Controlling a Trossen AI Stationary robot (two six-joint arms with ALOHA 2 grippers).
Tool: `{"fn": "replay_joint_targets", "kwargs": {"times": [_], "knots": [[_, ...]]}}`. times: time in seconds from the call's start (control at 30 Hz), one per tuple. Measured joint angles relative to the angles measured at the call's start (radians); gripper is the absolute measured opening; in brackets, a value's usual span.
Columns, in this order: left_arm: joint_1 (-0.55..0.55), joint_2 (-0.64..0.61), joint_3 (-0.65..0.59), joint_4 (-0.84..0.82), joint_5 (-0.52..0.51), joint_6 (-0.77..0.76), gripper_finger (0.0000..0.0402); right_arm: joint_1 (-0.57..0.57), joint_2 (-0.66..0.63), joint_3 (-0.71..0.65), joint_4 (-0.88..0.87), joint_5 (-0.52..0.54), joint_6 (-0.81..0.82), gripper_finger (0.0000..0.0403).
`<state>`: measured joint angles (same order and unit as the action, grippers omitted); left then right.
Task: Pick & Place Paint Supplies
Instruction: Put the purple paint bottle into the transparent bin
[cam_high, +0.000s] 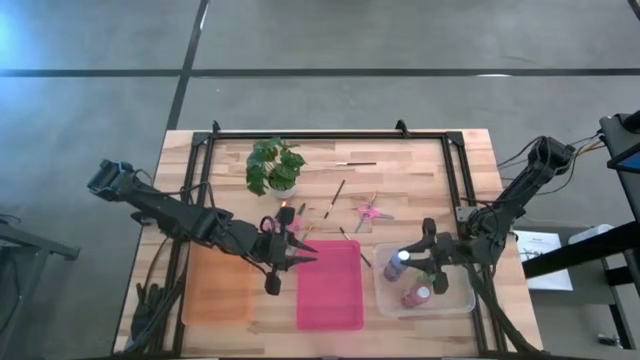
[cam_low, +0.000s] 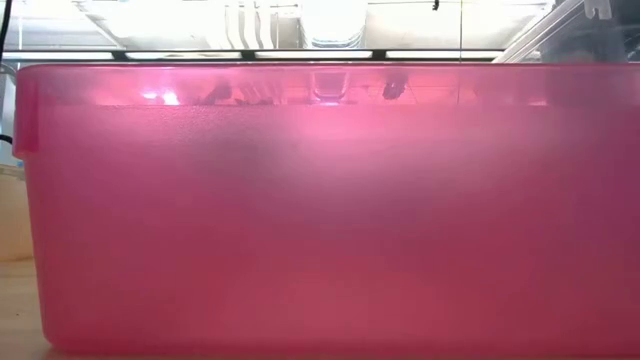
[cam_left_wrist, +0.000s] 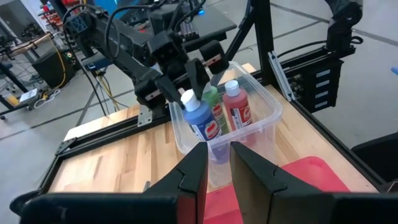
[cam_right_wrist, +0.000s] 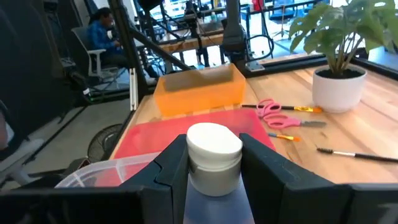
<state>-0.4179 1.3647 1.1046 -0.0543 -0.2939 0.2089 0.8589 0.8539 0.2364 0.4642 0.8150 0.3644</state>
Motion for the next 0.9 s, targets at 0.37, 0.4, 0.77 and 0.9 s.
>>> {"fn": "replay_joint_targets", "kwargs": {"times": [0.37, 0.4, 0.77, 0.9], "knots": [[0.000, 0.001, -0.068, 0.076, 0.000, 0.003, 0.0075, 0.000, 0.075, -0.034, 0.075, 0.001, 0.026, 0.0109], [0.000, 0.001, -0.073, 0.081, 0.000, 0.004, 0.0075, 0.000, 0.088, -0.025, 0.074, 0.002, 0.025, 0.0109], [0.000, 0.001, -0.078, 0.091, 0.000, 0.011, 0.0075, 0.000, 0.191, 0.040, 0.066, -0.004, 0.014, 0.0109], [0.000, 0.001, -0.078, 0.092, 0.000, 0.011, 0.0075, 0.000, 0.175, 0.036, 0.065, -0.008, 0.002, 0.0109]]}}
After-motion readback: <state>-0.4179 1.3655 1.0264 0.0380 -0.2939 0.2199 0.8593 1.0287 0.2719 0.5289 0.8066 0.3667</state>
